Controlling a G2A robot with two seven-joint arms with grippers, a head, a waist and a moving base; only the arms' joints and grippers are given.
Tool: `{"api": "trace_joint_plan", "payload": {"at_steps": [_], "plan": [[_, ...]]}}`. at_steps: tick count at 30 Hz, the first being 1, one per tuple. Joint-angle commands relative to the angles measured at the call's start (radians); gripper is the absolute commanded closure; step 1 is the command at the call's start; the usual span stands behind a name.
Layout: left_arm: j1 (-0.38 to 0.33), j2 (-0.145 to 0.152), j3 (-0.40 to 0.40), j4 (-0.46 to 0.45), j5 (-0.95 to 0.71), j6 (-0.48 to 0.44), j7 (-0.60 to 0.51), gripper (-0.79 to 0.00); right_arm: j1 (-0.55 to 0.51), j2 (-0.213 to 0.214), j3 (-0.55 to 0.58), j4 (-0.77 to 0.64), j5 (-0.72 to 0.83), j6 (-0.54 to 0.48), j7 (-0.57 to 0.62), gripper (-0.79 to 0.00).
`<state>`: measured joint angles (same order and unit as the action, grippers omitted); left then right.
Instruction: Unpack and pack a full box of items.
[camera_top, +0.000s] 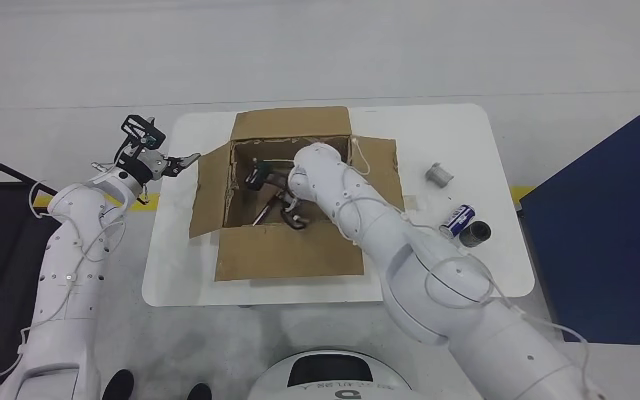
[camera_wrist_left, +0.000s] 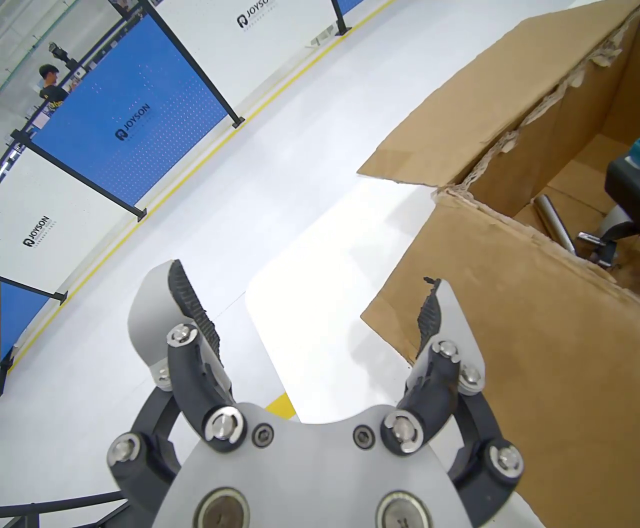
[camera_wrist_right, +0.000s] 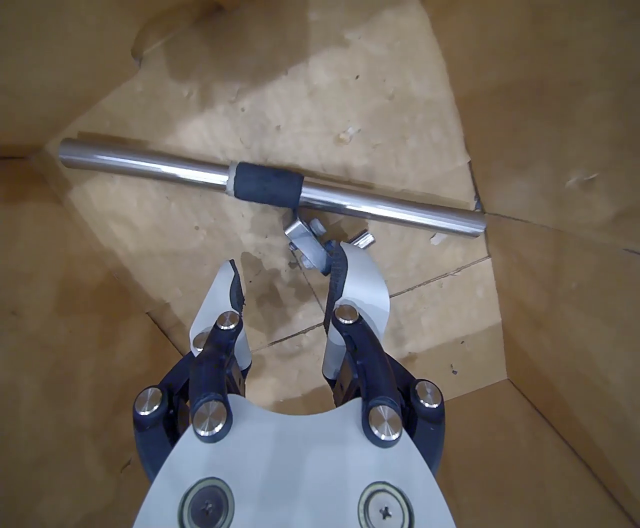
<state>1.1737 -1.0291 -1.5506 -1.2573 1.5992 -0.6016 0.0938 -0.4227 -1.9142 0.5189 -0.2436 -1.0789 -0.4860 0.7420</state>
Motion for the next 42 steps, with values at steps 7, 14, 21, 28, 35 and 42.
{"api": "trace_joint_plan", "payload": {"at_steps": [7, 14, 21, 28, 35, 42], "plan": [[0.000, 0.000, 0.000, 0.000, 0.000, 0.000, 0.000, -0.785, 0.008, 0.001, -0.003, -0.022, -0.027, 0.027, -0.069, -0.785], [0.000, 0.000, 0.000, 0.000, 0.000, 0.000, 0.000, -0.785, 0.008, 0.001, -0.003, -0.022, -0.027, 0.027, -0.069, -0.785], [0.025, -0.006, 0.067, -0.053, 0.164, 0.174, -0.041, -0.785, 0.003, 0.014, 0.013, -0.021, -0.023, 0.063, -0.106, -0.683], [-0.034, -0.023, 0.168, 0.015, 0.198, 0.163, -0.059, -0.785, -0.007, 0.043, 0.025, -0.031, -0.040, 0.031, -0.134, -0.548], [-0.118, -0.047, 0.265, 0.114, 0.149, 0.097, -0.074, -0.785, -0.011, 0.063, 0.050, -0.053, -0.013, -0.009, -0.064, -0.622], [-0.186, -0.078, 0.364, 0.188, 0.114, 0.091, -0.079, -0.785, -0.030, 0.089, 0.065, -0.102, -0.023, -0.008, -0.031, -0.588]]}}
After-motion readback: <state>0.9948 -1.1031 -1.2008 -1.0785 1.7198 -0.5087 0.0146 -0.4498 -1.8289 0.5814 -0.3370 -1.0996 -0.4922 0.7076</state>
